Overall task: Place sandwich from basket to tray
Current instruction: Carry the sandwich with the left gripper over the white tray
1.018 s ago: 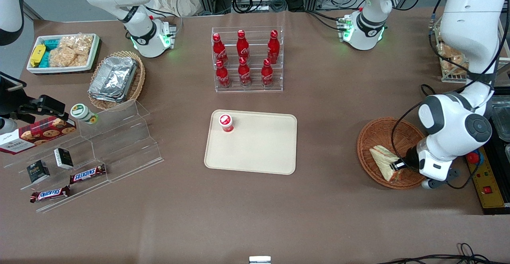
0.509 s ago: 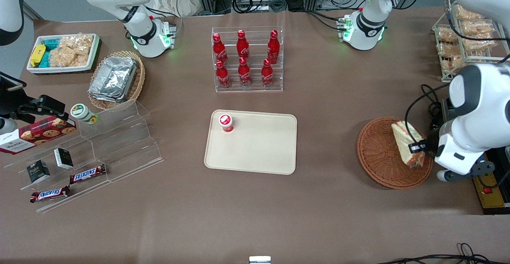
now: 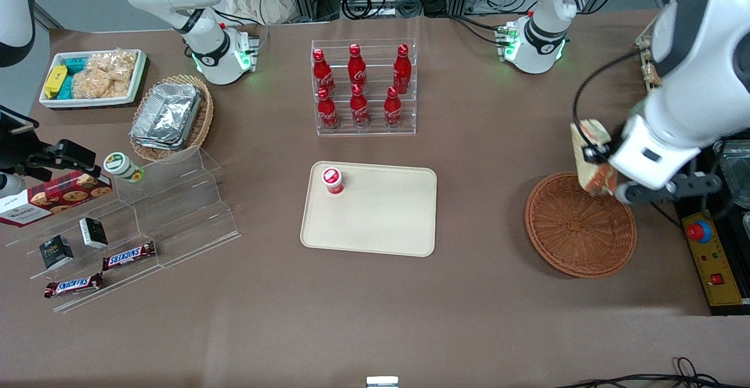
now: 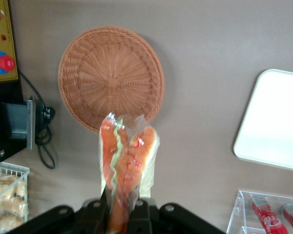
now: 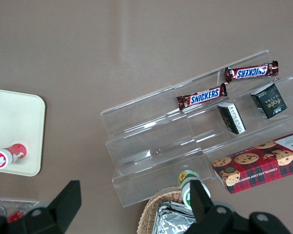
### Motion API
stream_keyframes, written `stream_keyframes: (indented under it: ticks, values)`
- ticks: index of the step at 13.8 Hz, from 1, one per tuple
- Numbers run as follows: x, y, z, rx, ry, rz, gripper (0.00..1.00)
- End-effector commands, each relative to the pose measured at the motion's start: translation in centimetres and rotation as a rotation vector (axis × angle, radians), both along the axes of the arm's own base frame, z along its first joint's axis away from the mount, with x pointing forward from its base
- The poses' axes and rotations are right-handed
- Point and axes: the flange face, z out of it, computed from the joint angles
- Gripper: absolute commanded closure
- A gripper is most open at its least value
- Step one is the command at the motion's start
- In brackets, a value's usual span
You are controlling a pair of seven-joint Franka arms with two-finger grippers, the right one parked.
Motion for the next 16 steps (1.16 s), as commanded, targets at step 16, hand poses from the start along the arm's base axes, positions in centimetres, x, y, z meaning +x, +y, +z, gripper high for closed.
stream_keyframes:
  ticks: [16]
  values:
    - [1.0,-26.3,-25.7,-0.052,-0.08,0.293,0.92]
